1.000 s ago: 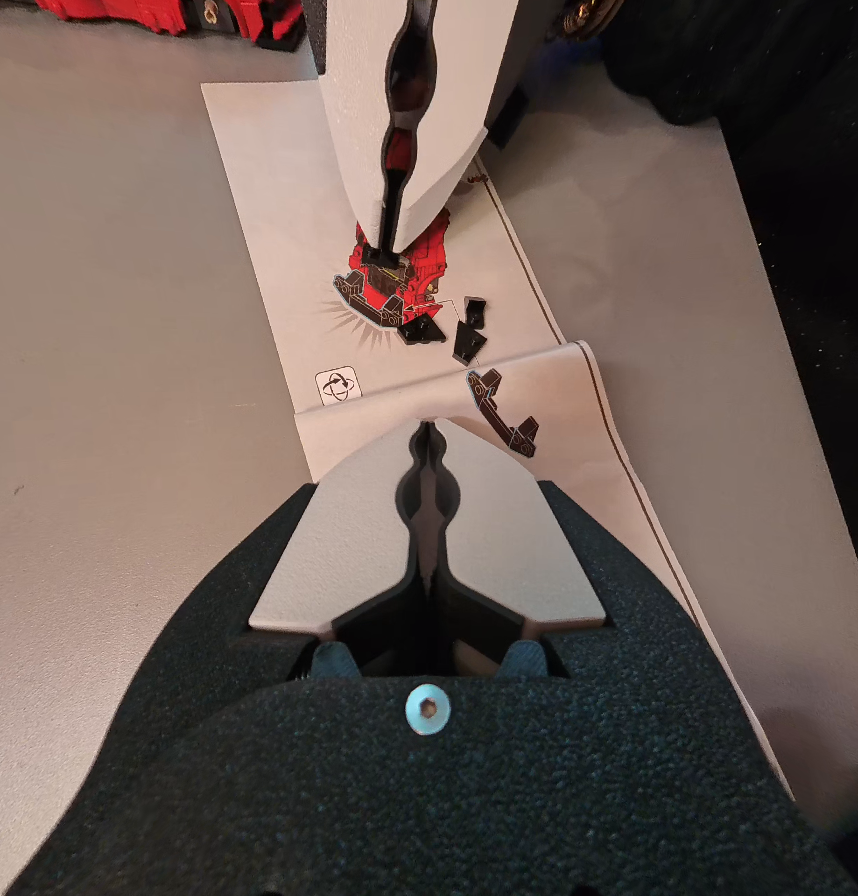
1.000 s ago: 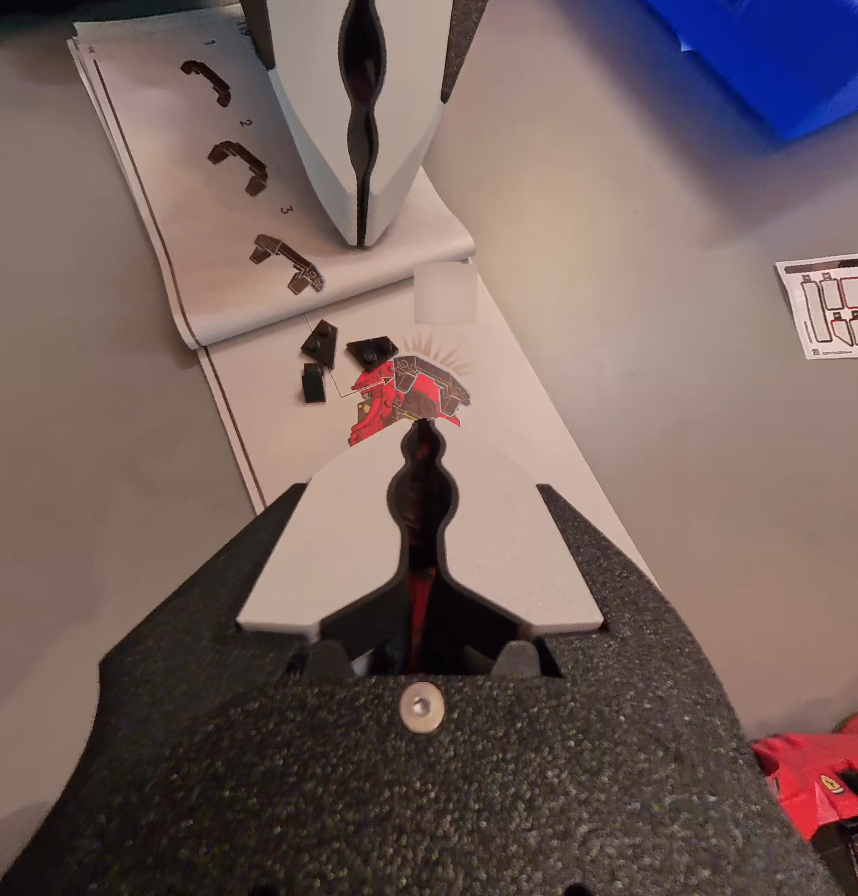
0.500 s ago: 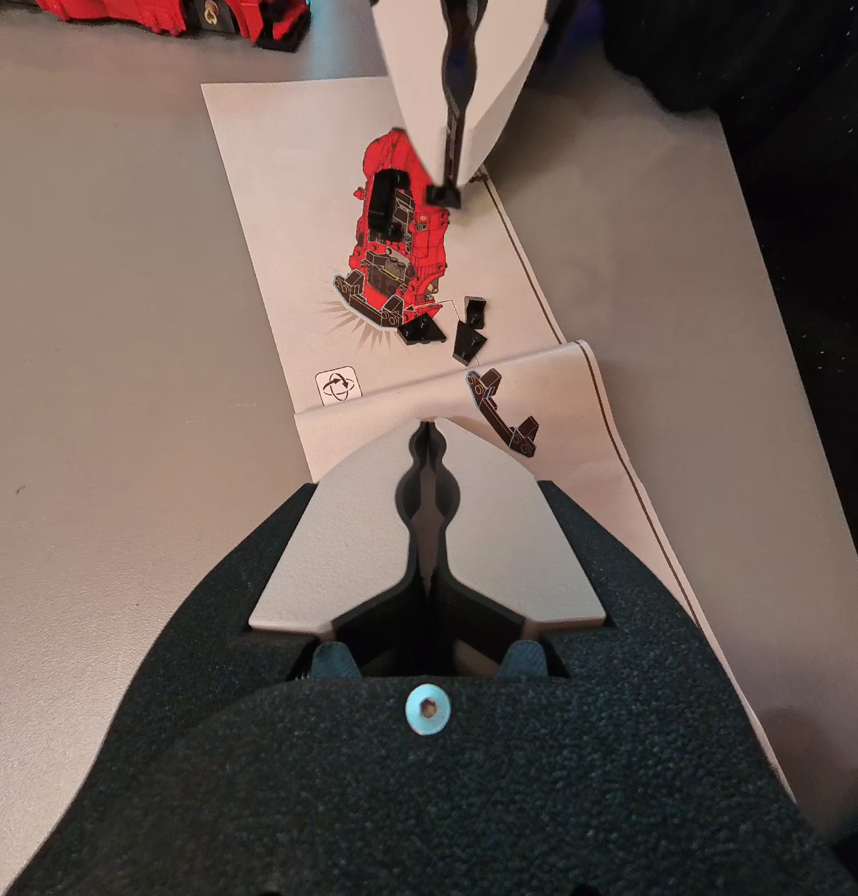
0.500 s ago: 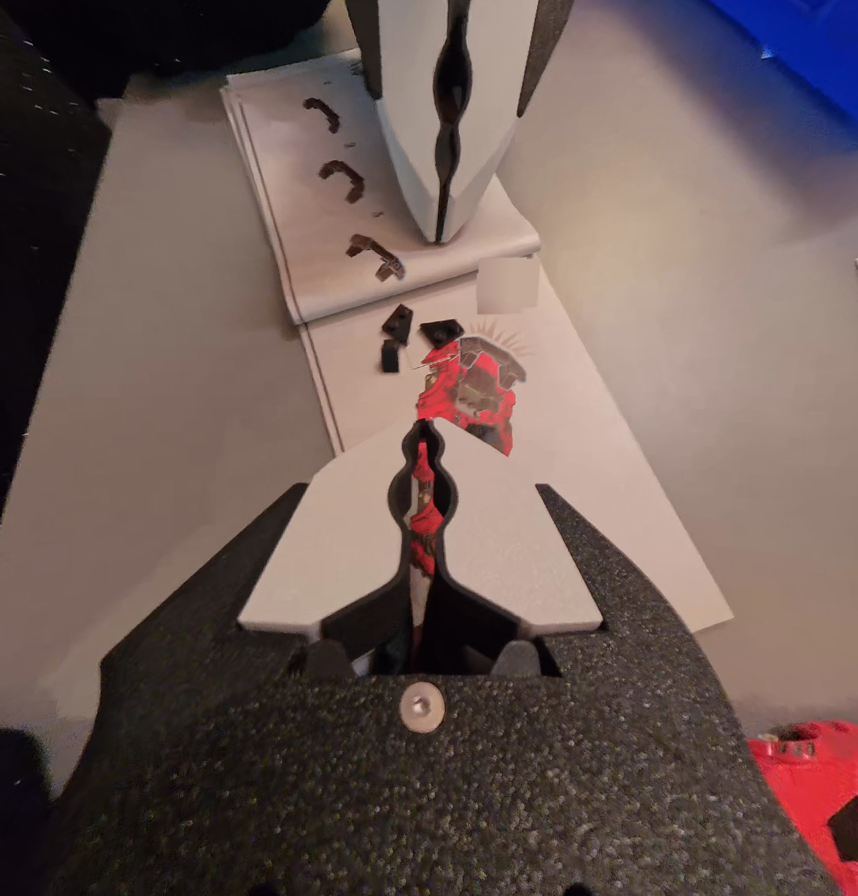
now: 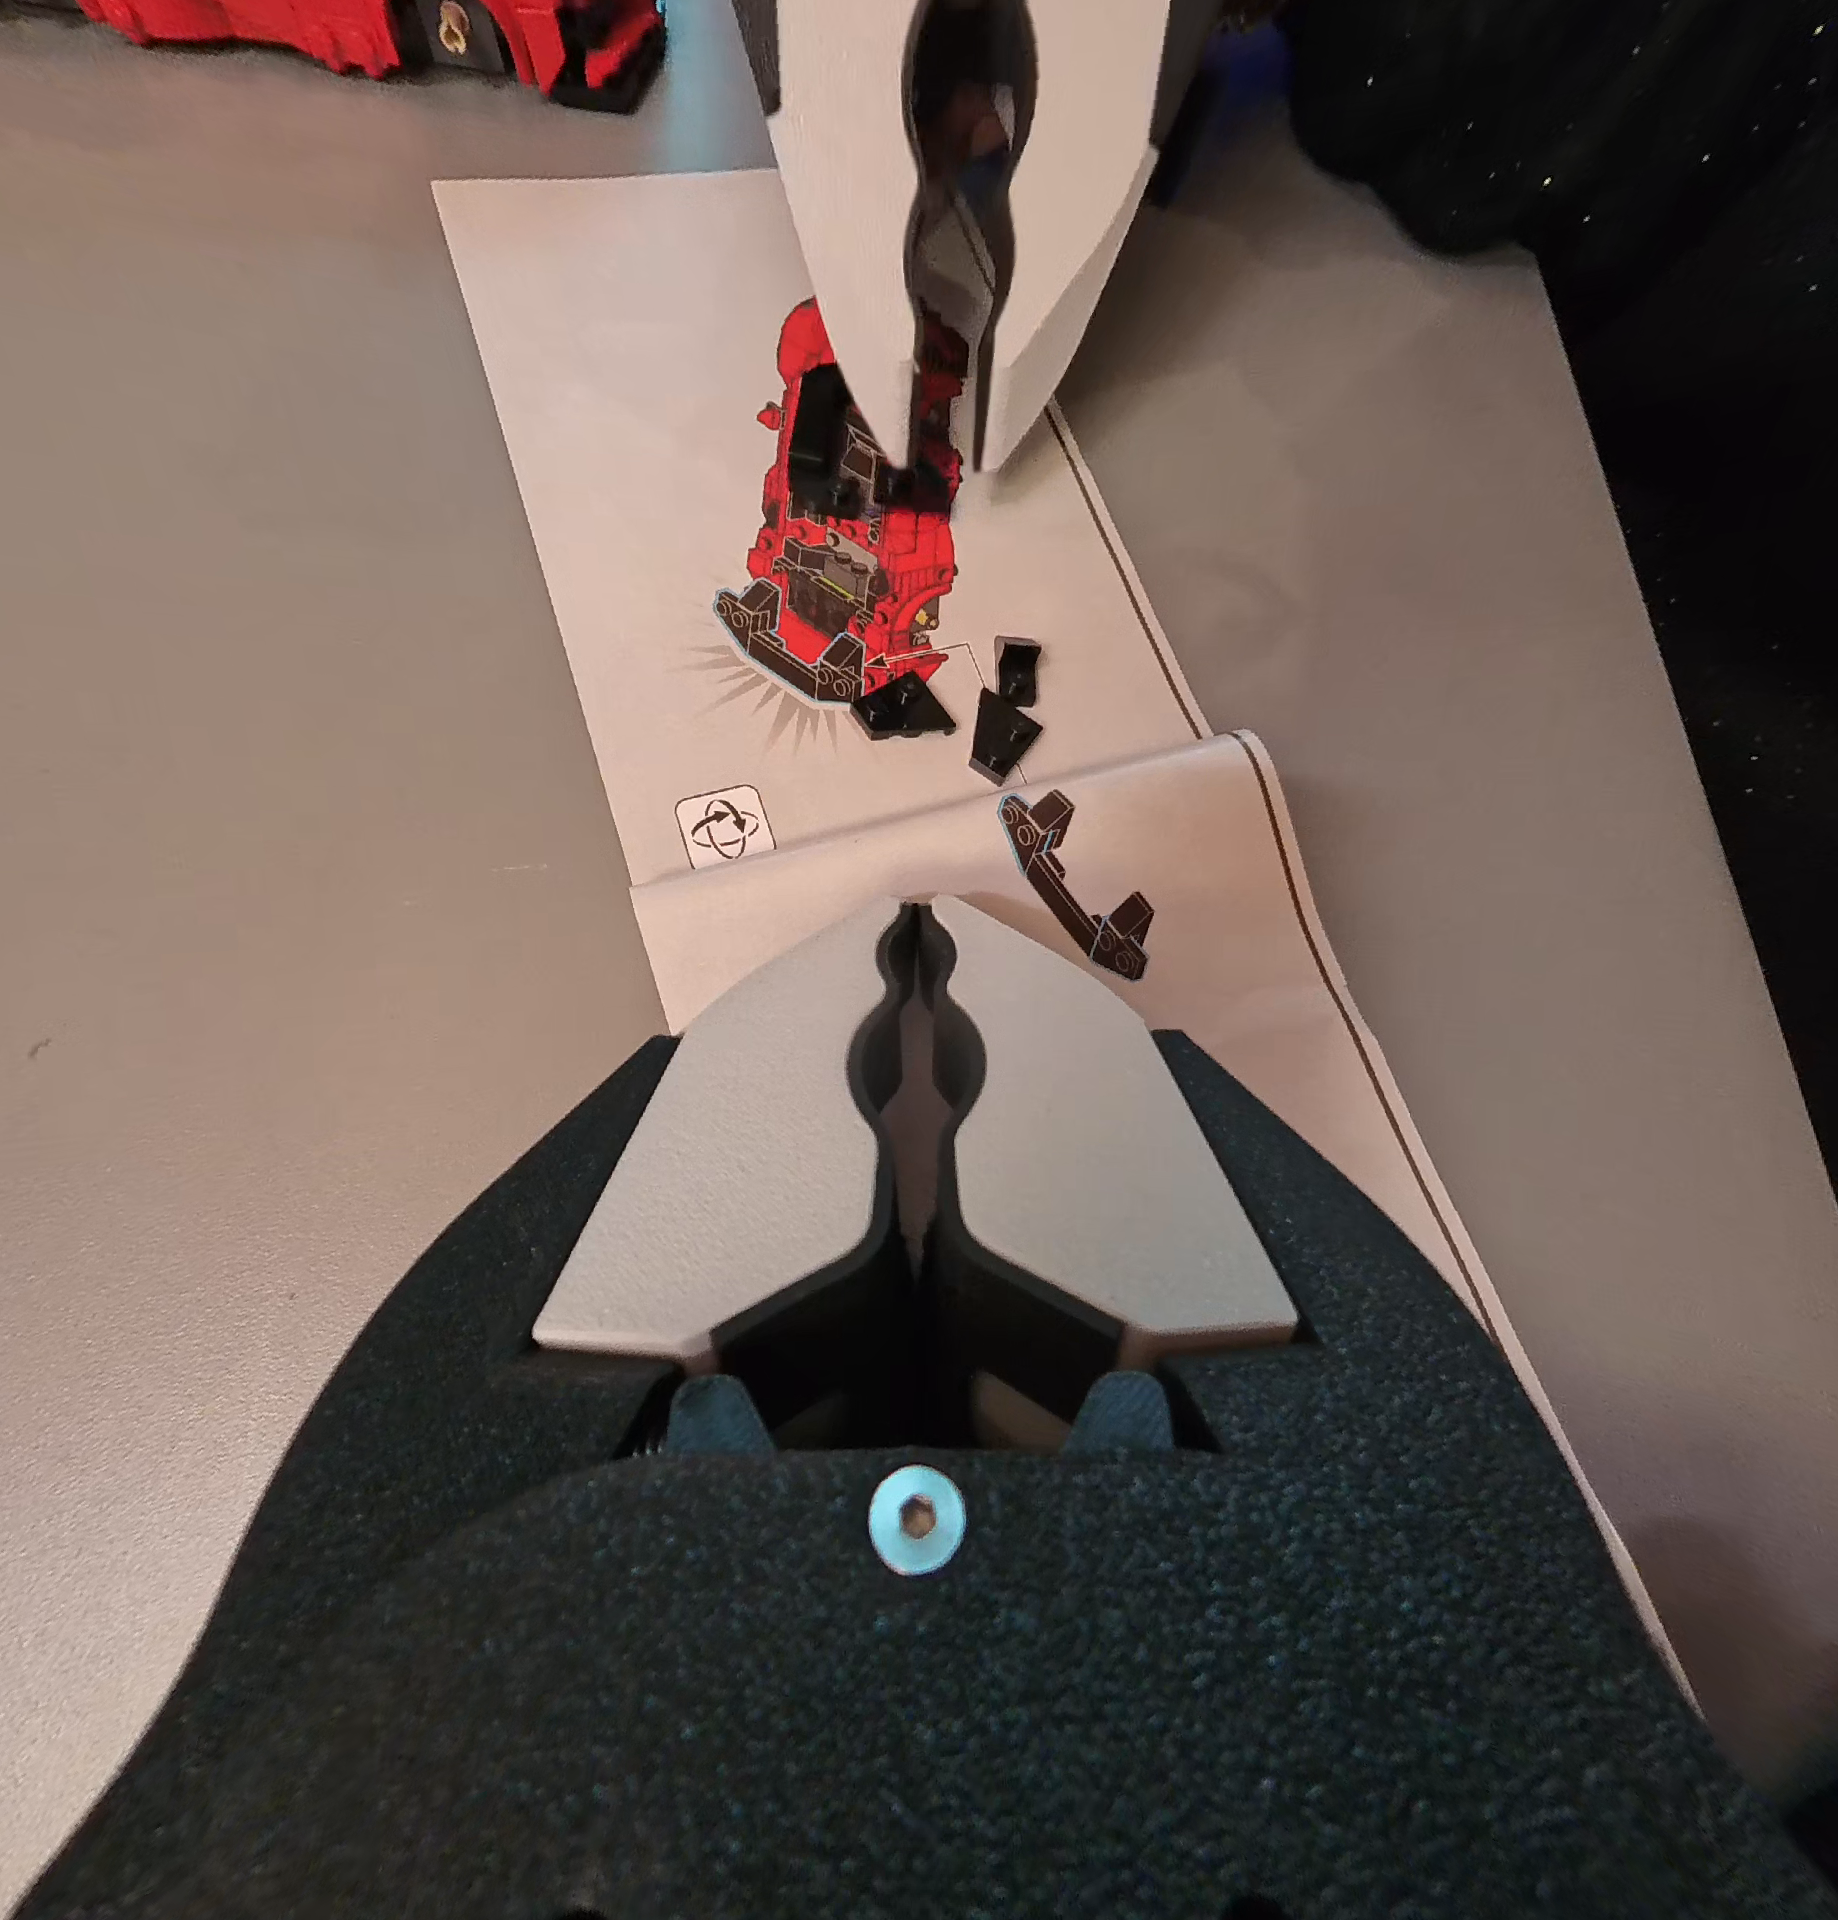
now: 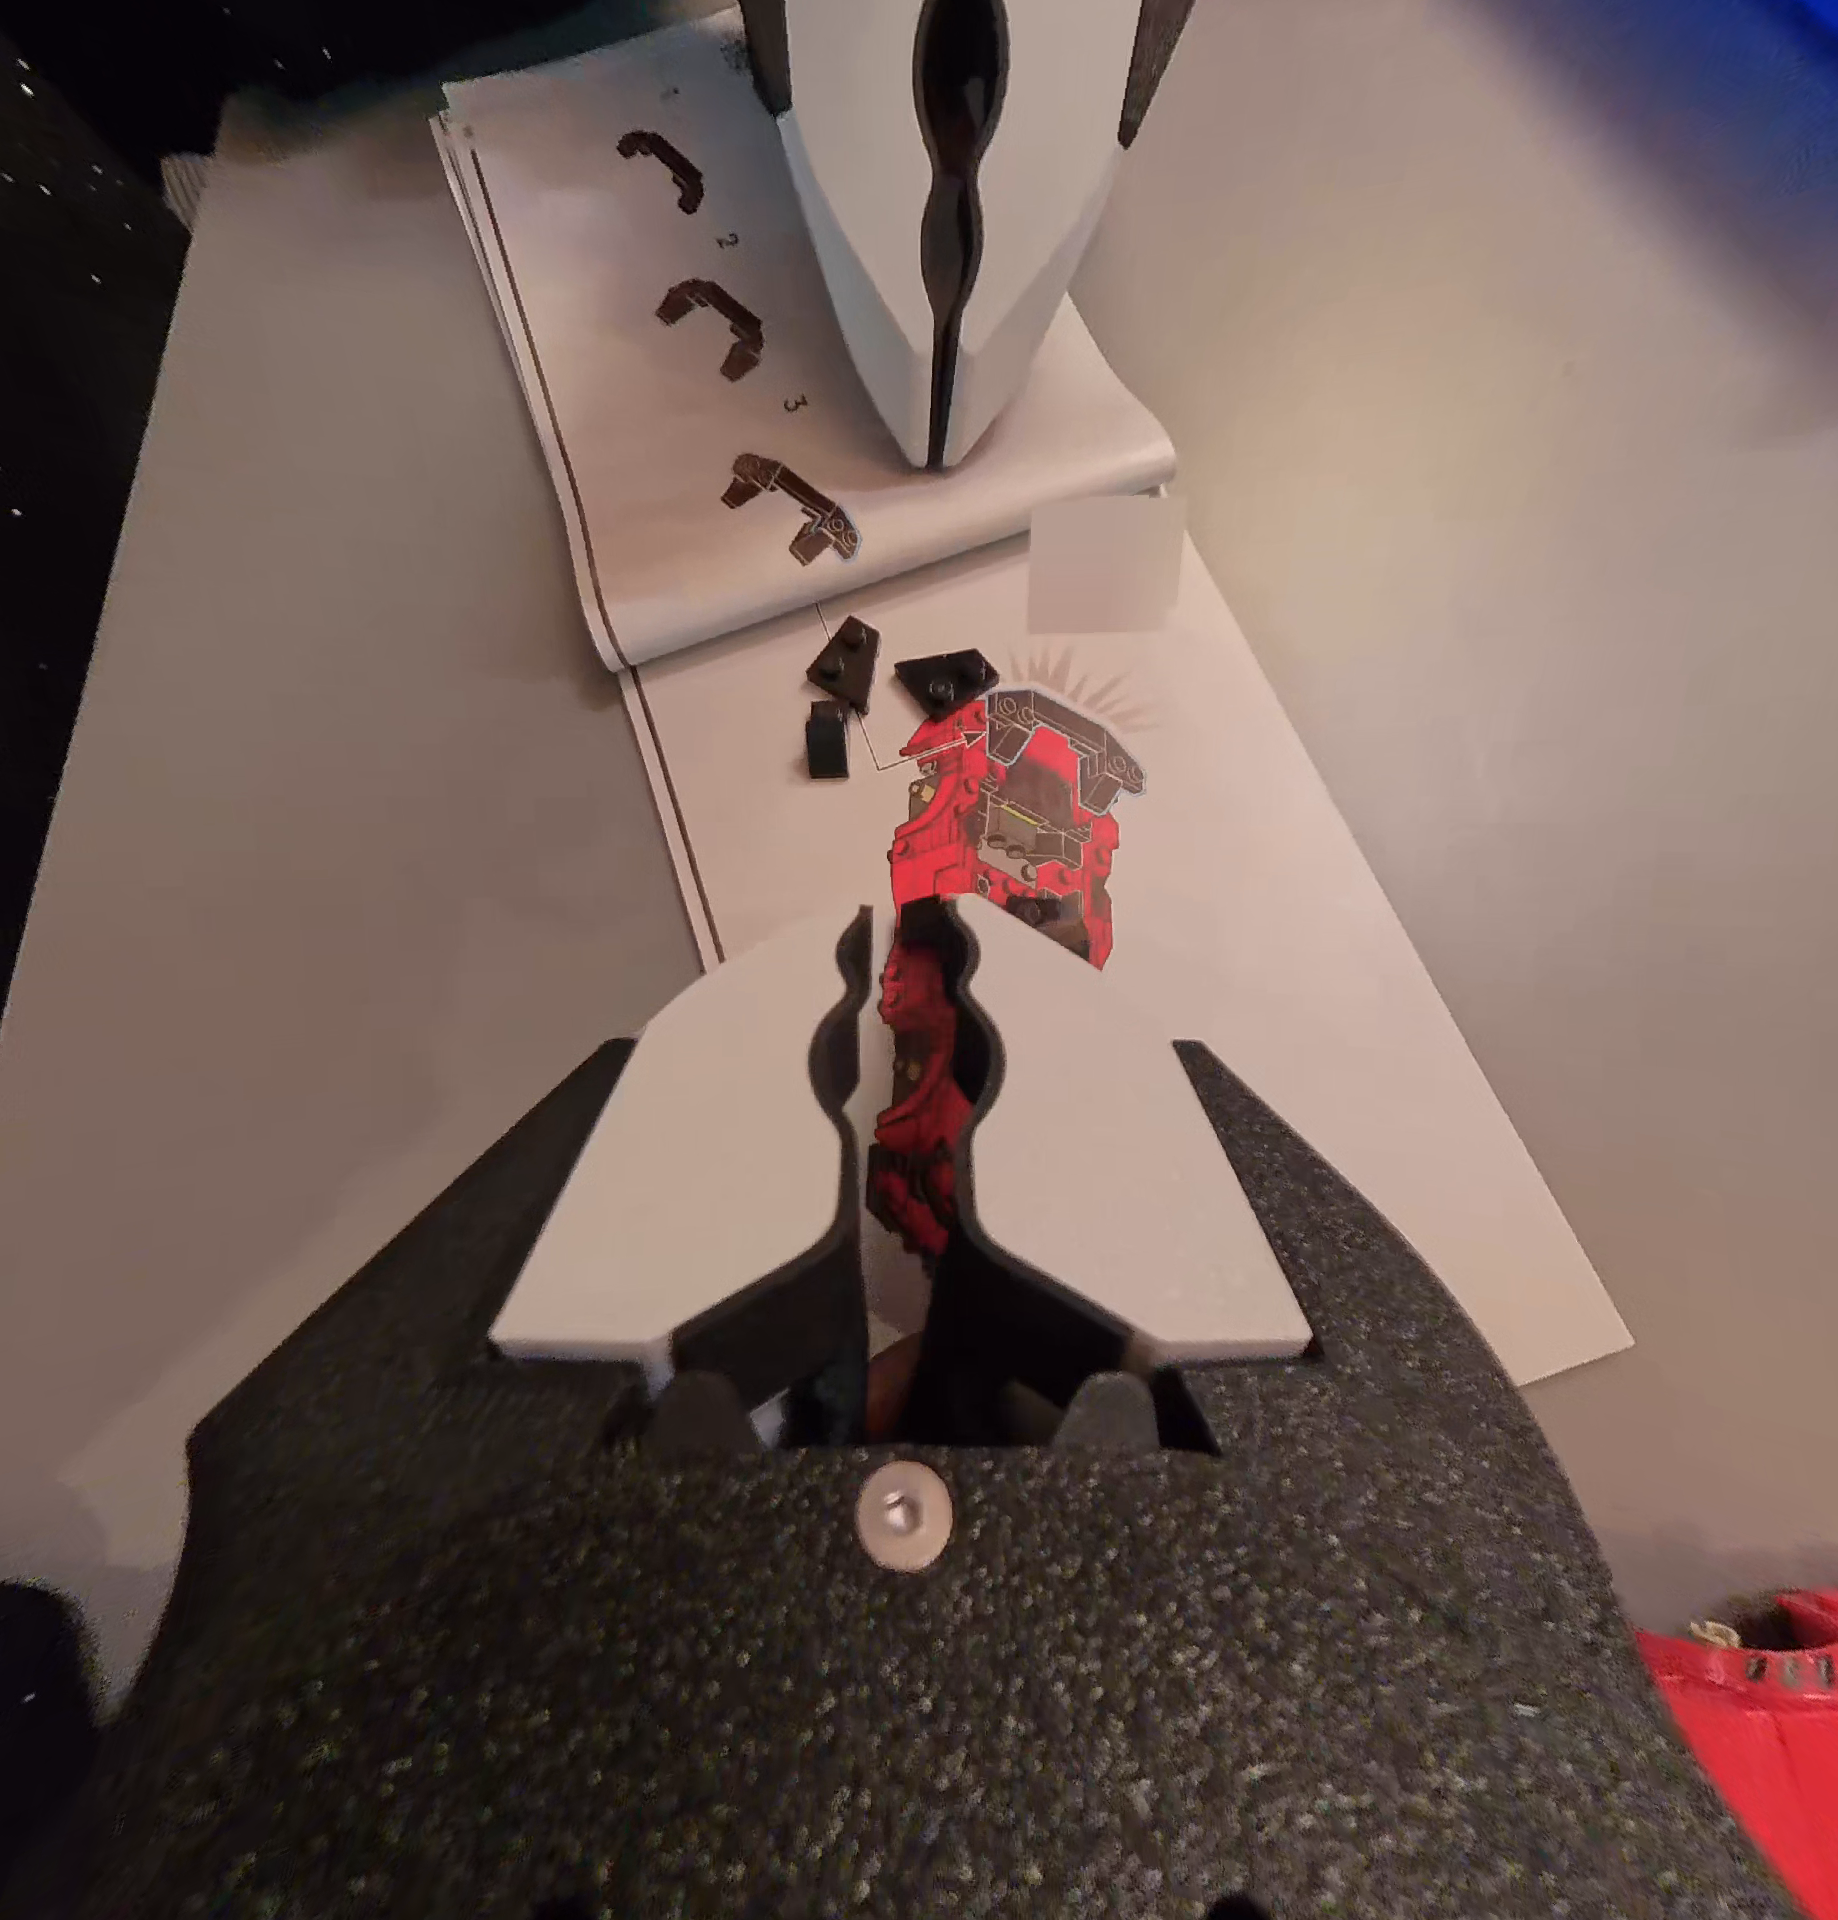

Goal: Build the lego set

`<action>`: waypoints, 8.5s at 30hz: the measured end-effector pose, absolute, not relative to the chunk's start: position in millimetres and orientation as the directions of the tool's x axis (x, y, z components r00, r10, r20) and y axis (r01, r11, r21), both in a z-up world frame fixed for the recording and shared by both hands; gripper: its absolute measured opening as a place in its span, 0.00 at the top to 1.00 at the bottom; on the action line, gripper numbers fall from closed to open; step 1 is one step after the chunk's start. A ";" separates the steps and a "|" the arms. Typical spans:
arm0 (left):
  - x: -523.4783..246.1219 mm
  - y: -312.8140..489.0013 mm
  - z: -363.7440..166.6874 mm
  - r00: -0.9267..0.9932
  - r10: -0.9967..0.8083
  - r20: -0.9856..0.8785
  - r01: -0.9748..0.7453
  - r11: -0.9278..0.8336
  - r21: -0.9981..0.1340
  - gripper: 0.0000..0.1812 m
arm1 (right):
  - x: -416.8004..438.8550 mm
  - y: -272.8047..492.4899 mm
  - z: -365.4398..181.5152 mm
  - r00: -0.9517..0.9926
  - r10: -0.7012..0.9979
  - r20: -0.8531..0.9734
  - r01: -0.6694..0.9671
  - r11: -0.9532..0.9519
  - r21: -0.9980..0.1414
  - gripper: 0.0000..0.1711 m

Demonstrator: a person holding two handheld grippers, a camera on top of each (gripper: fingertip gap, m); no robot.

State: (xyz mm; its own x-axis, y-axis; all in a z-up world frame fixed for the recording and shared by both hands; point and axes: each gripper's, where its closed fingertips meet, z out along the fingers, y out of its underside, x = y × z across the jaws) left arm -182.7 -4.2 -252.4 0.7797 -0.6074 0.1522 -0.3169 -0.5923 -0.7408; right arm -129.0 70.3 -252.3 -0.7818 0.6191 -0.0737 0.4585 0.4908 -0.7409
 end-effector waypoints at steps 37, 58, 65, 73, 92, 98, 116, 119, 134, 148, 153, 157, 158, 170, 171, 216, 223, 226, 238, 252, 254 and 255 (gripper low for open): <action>-182.9 -4.1 -252.3 0.779 -0.607 0.154 -0.314 -0.592 -0.742 1.00 | -125.9 66.5 -251.6 -0.798 0.597 -0.082 0.446 0.494 -0.746 0.89; -183.1 -4.3 -251.7 0.778 -0.608 0.157 -0.312 -0.592 -0.743 1.00 | -139.2 102.2 -256.4 -0.681 0.732 -0.010 0.515 0.470 -0.717 0.90; -182.8 -4.2 -251.6 0.778 -0.608 0.157 -0.312 -0.591 -0.743 1.00 | -143.3 96.6 -260.8 -0.698 0.716 0.002 0.500 0.489 -0.715 0.96; -182.3 -4.0 -251.4 0.777 -0.609 0.160 -0.309 -0.591 -0.746 1.00 | -134.3 92.8 -252.6 -0.739 0.673 -0.005 0.454 0.492 -0.743 0.96; -145.7 56.8 -221.5 0.735 -0.673 -0.081 -0.490 -0.445 -0.750 1.00 | -132.6 90.0 -256.4 -0.754 0.657 -0.005 0.452 0.514 -0.729 0.95; -133.9 75.2 -234.3 0.695 -0.711 -0.106 -0.525 -0.401 -0.751 1.00 | -131.1 88.7 -257.3 -0.760 0.650 -0.008 0.452 0.520 -0.725 0.96; -120.9 72.9 -252.2 0.638 -0.767 -0.073 -0.554 -0.390 -0.736 1.00 | -130.5 88.4 -257.1 -0.762 0.648 -0.011 0.453 0.520 -0.724 0.96; -121.1 72.5 -252.3 0.640 -0.767 -0.051 -0.540 -0.402 -0.739 1.00 | -130.3 88.9 -257.0 -0.761 0.649 -0.011 0.453 0.519 -0.725 0.96; -122.7 71.7 -254.8 0.617 -0.785 -0.056 -0.612 -0.433 -0.662 1.00 | -130.8 88.5 -257.0 -0.754 0.656 -0.031 0.467 0.502 -0.728 0.95; -131.2 68.6 -239.3 0.645 -0.763 -0.040 -0.579 -0.454 -0.677 1.00 | -129.9 92.1 -251.4 -0.741 0.671 -0.036 0.471 0.480 -0.740 0.94; -126.9 71.6 -238.6 0.636 -0.771 -0.045 -0.568 -0.428 -0.703 1.00 | -131.7 90.4 -255.2 -0.742 0.669 -0.043 0.480 0.486 -0.730 0.94; -120.7 78.6 -242.8 0.631 -0.774 -0.045 -0.560 -0.415 -0.717 1.00 | -130.7 90.7 -254.8 -0.745 0.666 -0.035 0.474 0.491 -0.731 0.95; -120.0 78.9 -244.6 0.625 -0.780 -0.046 -0.567 -0.412 -0.713 1.00 | -130.6 90.6 -254.9 -0.746 0.665 -0.039 0.475 0.490 -0.731 0.96; -117.5 75.2 -254.0 0.605 -0.795 0.039 -0.567 -0.464 -0.681 1.00 | -128.5 90.0 -254.8 -0.751 0.659 -0.027 0.468 0.504 -0.726 0.97; -117.5 75.3 -254.1 0.606 -0.794 0.049 -0.563 -0.472 -0.679 1.00 | -129.4 89.9 -255.0 -0.751 0.660 -0.028 0.468 0.502 -0.727 0.97; -119.3 78.0 -246.8 0.530 -0.845 -0.063 -0.631 -0.344 -0.695 1.00 | -127.9 90.7 -257.5 -0.763 0.645 0.042 0.442 0.569 -0.693 0.96; -119.2 78.1 -253.7 0.519 -0.853 -0.058 -0.651 -0.350 -0.673 1.00 | -127.8 90.4 -257.9 -0.763 0.645 0.039 0.446 0.569 -0.690 0.96; -118.6 77.7 -254.4 0.515 -0.856 -0.052 -0.651 -0.351 -0.673 1.00 | -127.0 89.9 -257.7 -0.764 0.644 0.035 0.447 0.568 -0.691 0.96; -117.6 78.5 -257.3 0.484 -0.873 -0.058 -0.700 -0.347 -0.624 1.00 | -127.3 89.6 -258.6 -0.763 0.646 0.029 0.453 0.567 -0.688 0.96; -118.6 78.0 -257.8 0.457 -0.889 -0.027 -0.737 -0.362 -0.571 1.00 | -126.5 89.0 -258.9 -0.760 0.650 0.019 0.460 0.558 -0.691 0.96; -118.2 78.0 -258.0 0.454 -0.890 -0.028 -0.744 -0.362 -0.561 1.00 | -125.4 88.9 -258.3 -0.760 0.650 0.015 0.461 0.555 -0.692 0.96; -118.1 78.0 -258.1 0.452 -0.892 -0.032 -0.749 -0.360 -0.557 1.00 | -125.2 89.1 -258.1 -0.760 0.650 0.015 0.461 0.555 -0.692 0.96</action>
State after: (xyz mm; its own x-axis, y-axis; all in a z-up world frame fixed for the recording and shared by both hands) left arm -118.1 78.0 -258.1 0.4516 -0.8917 -0.0316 -0.7489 -0.3596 -0.5566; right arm -125.2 89.1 -258.1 -0.7595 0.6503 0.0149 0.4614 0.5548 -0.6923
